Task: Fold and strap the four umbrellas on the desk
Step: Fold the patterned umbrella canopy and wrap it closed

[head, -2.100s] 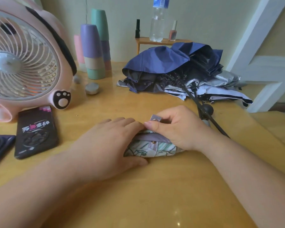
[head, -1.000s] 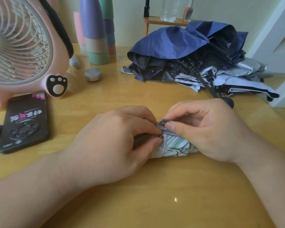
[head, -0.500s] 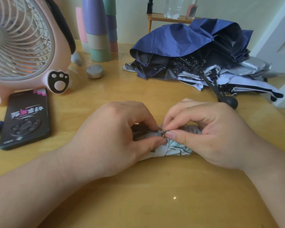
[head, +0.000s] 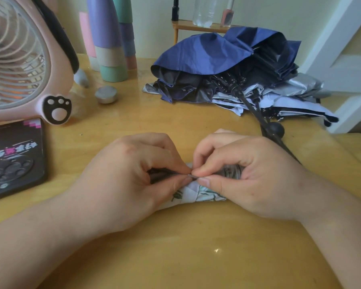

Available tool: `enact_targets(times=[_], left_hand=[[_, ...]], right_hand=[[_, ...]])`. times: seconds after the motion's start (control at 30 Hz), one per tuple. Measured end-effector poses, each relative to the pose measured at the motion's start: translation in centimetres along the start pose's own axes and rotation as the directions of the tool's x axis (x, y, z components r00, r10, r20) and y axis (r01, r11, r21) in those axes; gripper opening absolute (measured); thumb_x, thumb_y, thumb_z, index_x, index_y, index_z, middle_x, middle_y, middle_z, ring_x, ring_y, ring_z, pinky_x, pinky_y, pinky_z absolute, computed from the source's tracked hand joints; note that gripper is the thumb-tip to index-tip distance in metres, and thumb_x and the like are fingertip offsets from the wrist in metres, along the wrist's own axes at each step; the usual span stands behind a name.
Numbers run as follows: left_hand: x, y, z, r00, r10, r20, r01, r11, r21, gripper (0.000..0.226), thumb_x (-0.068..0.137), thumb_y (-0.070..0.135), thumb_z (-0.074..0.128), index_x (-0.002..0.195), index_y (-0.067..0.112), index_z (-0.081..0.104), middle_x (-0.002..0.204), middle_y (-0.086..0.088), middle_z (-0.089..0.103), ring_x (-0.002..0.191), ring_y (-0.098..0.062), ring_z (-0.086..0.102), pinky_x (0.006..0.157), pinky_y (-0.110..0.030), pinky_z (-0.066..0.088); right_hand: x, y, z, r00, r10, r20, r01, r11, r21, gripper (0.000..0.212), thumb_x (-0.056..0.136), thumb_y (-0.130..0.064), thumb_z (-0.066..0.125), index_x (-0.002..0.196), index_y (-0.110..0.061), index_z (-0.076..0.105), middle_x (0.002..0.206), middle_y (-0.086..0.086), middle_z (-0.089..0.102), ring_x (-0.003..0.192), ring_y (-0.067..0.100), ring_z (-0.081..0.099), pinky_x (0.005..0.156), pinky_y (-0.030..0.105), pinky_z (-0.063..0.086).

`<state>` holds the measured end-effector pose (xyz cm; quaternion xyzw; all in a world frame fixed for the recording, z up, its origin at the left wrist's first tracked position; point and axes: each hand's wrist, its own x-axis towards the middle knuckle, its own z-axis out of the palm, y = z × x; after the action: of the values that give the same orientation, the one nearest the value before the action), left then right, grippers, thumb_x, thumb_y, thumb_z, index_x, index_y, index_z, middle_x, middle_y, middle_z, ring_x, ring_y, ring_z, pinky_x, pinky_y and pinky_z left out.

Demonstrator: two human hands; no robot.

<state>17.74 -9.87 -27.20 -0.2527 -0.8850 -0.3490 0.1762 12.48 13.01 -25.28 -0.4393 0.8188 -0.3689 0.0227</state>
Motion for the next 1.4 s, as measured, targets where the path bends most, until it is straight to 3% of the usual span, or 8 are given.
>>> enact_targets(times=[0.2,0.37,0.5,0.67,0.93,1.1,1.27,1.4], left_hand=[[-0.3,0.0,-0.3,0.998,0.019,0.066,-0.018,1.0,-0.019,0.02,0.086,0.046,0.071,0.1,0.036,0.08,0.096,0.012,0.066,0.084,-0.01,0.068,0.066,-0.032,0.055],[-0.5,0.0,-0.1,0.996,0.044,0.077,-0.048,0.998,0.043,0.024,0.086,0.049,0.071,0.102,0.034,0.08,0.095,0.016,0.061,0.084,-0.008,0.064,0.065,-0.03,0.053],[-0.4,0.0,-0.1,0.995,0.072,0.074,-0.077,0.995,0.064,0.021,0.088,0.046,0.072,0.099,0.031,0.08,0.097,0.015,0.062,0.087,-0.01,0.065,0.068,-0.03,0.053],[-0.5,0.1,-0.1,0.991,0.106,0.078,-0.112,0.991,0.073,0.021,0.089,0.043,0.072,0.104,0.03,0.079,0.1,0.014,0.06,0.086,-0.012,0.063,0.067,-0.033,0.052],[-0.7,0.3,0.1,0.985,0.148,0.084,-0.16,0.976,0.151,0.021,0.093,0.038,0.071,0.11,0.03,0.079,0.102,0.011,0.056,0.085,-0.009,0.056,0.065,-0.036,0.05],[-0.7,0.3,0.2,0.984,0.152,0.092,-0.167,0.97,0.179,0.02,0.093,0.038,0.07,0.108,0.029,0.08,0.104,0.009,0.056,0.084,-0.012,0.053,0.063,-0.039,0.05],[-0.7,1.1,0.0,0.984,0.136,0.112,-0.154,0.973,0.174,0.026,0.098,0.047,0.061,0.102,0.031,0.08,0.106,0.009,0.054,0.089,-0.013,0.054,0.071,-0.038,0.051],[-0.7,1.6,0.0,0.989,0.094,0.113,-0.115,0.974,0.195,0.024,0.097,0.049,0.059,0.093,0.036,0.079,0.114,0.013,0.053,0.096,-0.007,0.053,0.069,-0.037,0.053]], right_hand=[[-0.2,0.1,0.0,1.0,-0.011,0.002,0.011,0.999,0.035,0.004,0.086,-0.013,0.079,0.084,-0.016,0.081,0.096,-0.009,0.069,0.097,0.019,0.061,0.085,0.017,0.042],[-0.6,0.2,-0.2,0.999,0.031,-0.019,-0.027,0.983,0.181,0.016,0.083,-0.009,0.072,0.068,-0.011,0.075,0.093,-0.002,0.069,0.083,0.012,0.062,0.079,0.013,0.041],[-0.4,1.0,0.0,0.989,0.079,-0.126,-0.04,0.958,0.284,0.008,0.086,-0.005,0.068,0.083,-0.004,0.075,0.087,0.001,0.07,0.083,0.024,0.067,0.073,0.04,0.054],[0.3,0.9,0.8,0.987,0.132,-0.087,-0.114,0.976,0.185,0.008,0.084,-0.021,0.072,0.084,-0.015,0.077,0.089,-0.006,0.067,0.088,0.021,0.067,0.083,0.039,0.055],[0.7,0.7,0.5,0.971,0.24,0.0,-0.239,0.966,0.103,0.014,0.077,-0.034,0.068,0.09,-0.03,0.071,0.108,-0.012,0.064,0.118,0.016,0.057,0.106,0.043,0.045],[0.9,0.5,0.3,0.966,0.256,0.027,-0.257,0.96,0.114,0.014,0.076,-0.034,0.068,0.09,-0.031,0.069,0.107,-0.016,0.067,0.115,0.005,0.06,0.105,0.038,0.047],[0.4,0.3,0.1,0.969,0.248,0.019,-0.248,0.964,0.09,0.031,0.077,-0.034,0.073,0.108,-0.033,0.066,0.107,-0.016,0.068,0.114,0.003,0.062,0.1,0.036,0.052],[-1.0,0.1,-2.4,0.967,0.249,0.06,-0.244,0.967,-0.078,0.054,0.076,-0.037,0.087,0.123,-0.042,0.062,0.114,-0.023,0.065,0.118,0.0,0.059,0.103,0.03,0.048]])
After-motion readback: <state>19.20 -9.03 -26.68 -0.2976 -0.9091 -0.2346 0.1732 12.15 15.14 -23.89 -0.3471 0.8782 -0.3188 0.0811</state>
